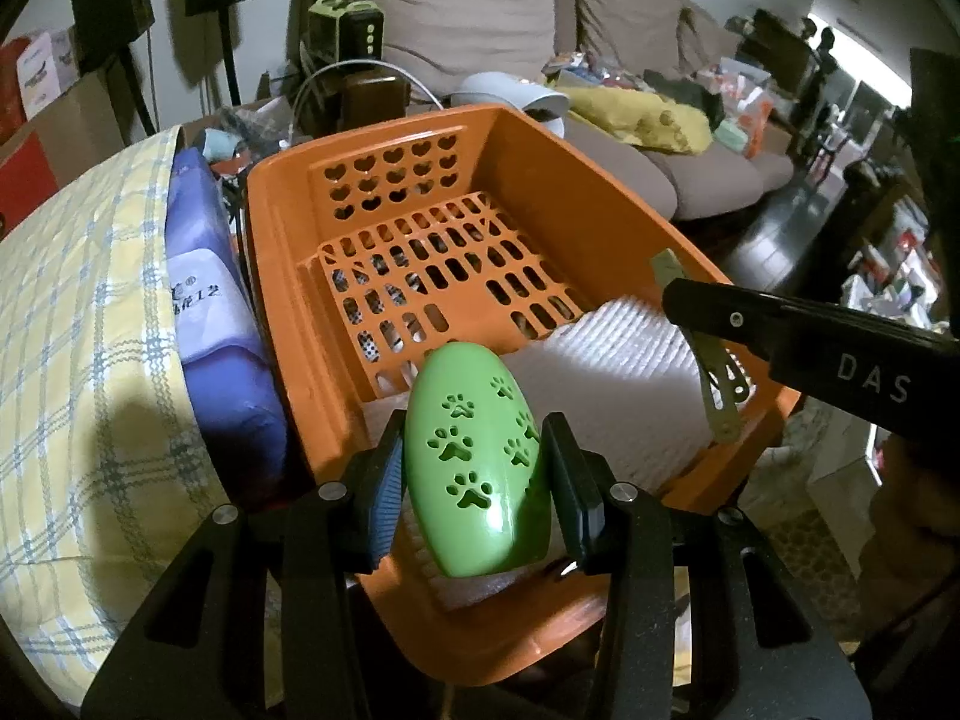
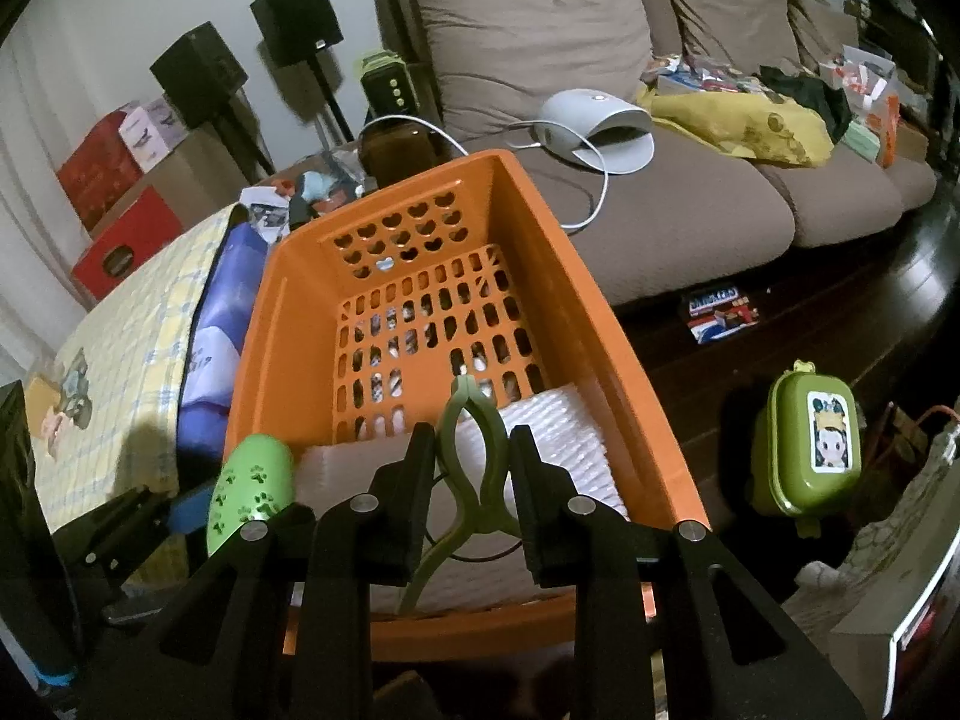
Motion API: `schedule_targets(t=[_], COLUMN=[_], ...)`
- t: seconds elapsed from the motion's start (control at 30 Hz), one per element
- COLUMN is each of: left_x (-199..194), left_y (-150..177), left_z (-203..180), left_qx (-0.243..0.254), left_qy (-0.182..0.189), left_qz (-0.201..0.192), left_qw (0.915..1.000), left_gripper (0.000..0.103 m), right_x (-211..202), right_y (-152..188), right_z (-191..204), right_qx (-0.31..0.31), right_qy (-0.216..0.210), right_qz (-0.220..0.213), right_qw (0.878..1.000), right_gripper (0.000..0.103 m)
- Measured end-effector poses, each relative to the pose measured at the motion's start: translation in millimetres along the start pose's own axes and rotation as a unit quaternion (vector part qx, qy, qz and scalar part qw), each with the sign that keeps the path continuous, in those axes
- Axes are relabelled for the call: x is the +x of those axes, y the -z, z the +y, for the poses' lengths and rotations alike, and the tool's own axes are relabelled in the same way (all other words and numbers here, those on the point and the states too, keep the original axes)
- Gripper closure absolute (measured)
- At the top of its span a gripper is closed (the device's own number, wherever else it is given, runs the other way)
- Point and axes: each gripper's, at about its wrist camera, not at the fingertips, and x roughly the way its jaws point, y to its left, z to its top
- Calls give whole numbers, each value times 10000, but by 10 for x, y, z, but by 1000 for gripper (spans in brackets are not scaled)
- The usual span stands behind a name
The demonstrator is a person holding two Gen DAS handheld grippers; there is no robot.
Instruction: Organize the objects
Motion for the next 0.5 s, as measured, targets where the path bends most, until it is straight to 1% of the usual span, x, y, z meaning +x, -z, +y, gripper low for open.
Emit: schedule_targets(t=[0.27,0.5], left_x=[10,51], left_y=[-4,-25], left_z=[31,60], left_qx=[-74,-173], left_qy=[-69,-122], left_qz=[8,4], left_qw=[9999,9998], left_gripper=[62,62], right_x=[24,-4], right_y=[12,8], right_z=[50,54], right_qx=[-71,-91], right_qy=[17,104], right_qz=[8,-143], right_qw=[10000,9998], right_gripper=[78,78])
